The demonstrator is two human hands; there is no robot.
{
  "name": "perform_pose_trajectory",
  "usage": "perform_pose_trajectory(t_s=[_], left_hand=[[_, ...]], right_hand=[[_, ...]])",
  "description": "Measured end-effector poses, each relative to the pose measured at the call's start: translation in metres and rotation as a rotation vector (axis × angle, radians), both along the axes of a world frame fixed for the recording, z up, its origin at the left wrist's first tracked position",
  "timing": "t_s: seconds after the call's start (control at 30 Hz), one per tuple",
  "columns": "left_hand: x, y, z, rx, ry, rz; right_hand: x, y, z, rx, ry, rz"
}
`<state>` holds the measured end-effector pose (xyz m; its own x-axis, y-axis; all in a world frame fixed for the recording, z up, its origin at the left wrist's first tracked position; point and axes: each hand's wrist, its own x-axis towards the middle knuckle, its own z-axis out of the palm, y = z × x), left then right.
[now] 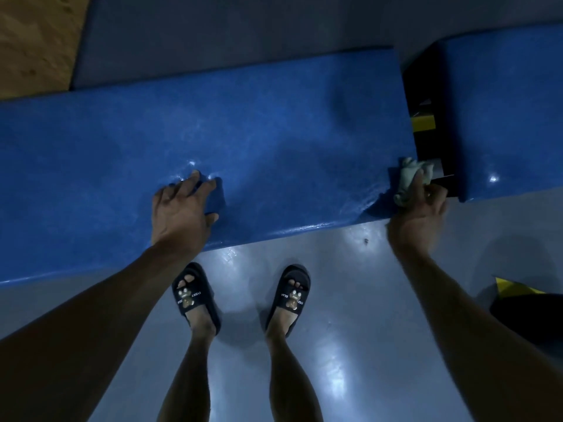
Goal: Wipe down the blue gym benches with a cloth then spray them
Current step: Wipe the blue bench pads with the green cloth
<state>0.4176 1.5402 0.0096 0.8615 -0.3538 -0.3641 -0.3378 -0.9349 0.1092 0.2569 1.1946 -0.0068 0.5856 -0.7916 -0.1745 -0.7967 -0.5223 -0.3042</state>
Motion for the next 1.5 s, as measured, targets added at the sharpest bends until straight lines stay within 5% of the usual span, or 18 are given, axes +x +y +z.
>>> perform_pose_trajectory(t_s=[0.1,0.23,0.33,0.4,0.57,0.7,0.8,0.9,1.07,1.13,1.27,1.33,1.4,1.5], left_hand=[[0.001,0.004,-0.002,-0.033,-0.003,-0.025],[0.004,0.017,0.0,-0.105,0.002,-0.072],[0.009,0.032,0.007,-0.202,0.021,-0.125],[0.011,0.051,0.011,-0.25,0.007,-0.154],[0.022,0.108,0.014,-0.182,-0.032,-0.143],[0.033,0.14,0.011,-0.103,-0.021,-0.13],[0.032,0.15,0.007,-0.087,0.019,-0.13],[0.028,0.151,0.004,-0.096,0.008,-0.123],[0.034,0.151,0.004,-0.125,-0.036,-0.146],[0.033,0.152,0.002,-0.143,-0.066,-0.165],[0.033,0.155,-0.003,-0.151,-0.088,-0.18],[0.034,0.156,-0.004,-0.154,-0.093,-0.191],[0.036,0.157,-0.004,-0.16,-0.091,-0.189],[0.038,0.159,-0.004,-0.157,-0.082,-0.19]], right_hand=[[0.015,0.088,-0.012,-0.005,-0.097,0.004],[0.026,0.208,-0.009,0.05,-0.112,0.541],[0.034,0.198,0.0,0.06,-0.093,0.954],[0.033,0.154,-0.003,-0.036,-0.075,1.044],[0.023,0.074,0.003,-0.045,0.065,0.271],[0.036,0.14,-0.002,-0.013,-0.019,0.013],[0.045,0.239,-0.008,0.073,-0.068,0.139],[0.048,0.308,-0.003,0.116,-0.063,0.532],[0.058,0.232,0.003,0.046,-0.025,1.061],[0.056,0.179,0.003,-0.013,-0.022,0.944],[0.059,0.148,0.002,-0.04,0.003,0.112],[0.073,0.186,-0.005,-0.046,-0.022,-0.134],[0.084,0.244,-0.011,-0.029,-0.075,-0.097],[0.084,0.329,-0.009,0.014,-0.064,0.28]])
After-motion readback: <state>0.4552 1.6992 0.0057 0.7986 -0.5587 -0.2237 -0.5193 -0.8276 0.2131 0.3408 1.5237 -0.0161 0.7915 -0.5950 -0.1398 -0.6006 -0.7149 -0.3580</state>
